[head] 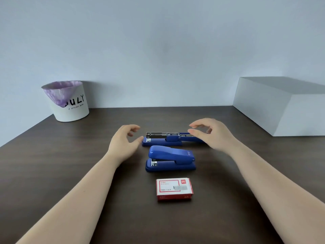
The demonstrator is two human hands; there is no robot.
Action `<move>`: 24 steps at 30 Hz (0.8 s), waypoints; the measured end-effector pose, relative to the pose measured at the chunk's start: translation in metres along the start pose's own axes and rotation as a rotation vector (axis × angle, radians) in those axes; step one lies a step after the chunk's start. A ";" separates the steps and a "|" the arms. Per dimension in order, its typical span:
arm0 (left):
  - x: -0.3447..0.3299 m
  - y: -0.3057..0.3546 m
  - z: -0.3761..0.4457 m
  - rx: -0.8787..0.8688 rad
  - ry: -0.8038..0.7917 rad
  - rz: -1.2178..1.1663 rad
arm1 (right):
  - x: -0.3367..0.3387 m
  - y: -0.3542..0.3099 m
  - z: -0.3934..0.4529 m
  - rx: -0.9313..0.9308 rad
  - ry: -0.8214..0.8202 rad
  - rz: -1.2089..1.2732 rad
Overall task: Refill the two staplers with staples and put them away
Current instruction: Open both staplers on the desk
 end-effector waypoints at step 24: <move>-0.009 0.017 -0.022 -0.001 -0.479 0.050 | -0.059 -0.102 0.001 0.438 -0.291 -0.274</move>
Point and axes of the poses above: each hand's wrist, its own z-axis towards the middle knuckle, its own x-axis out of the back of the hand, y = z × x, the point moved 5 cm from there along z, towards the middle knuckle, and after that the axes turned 13 degrees about -z, right-handed, at the moved point
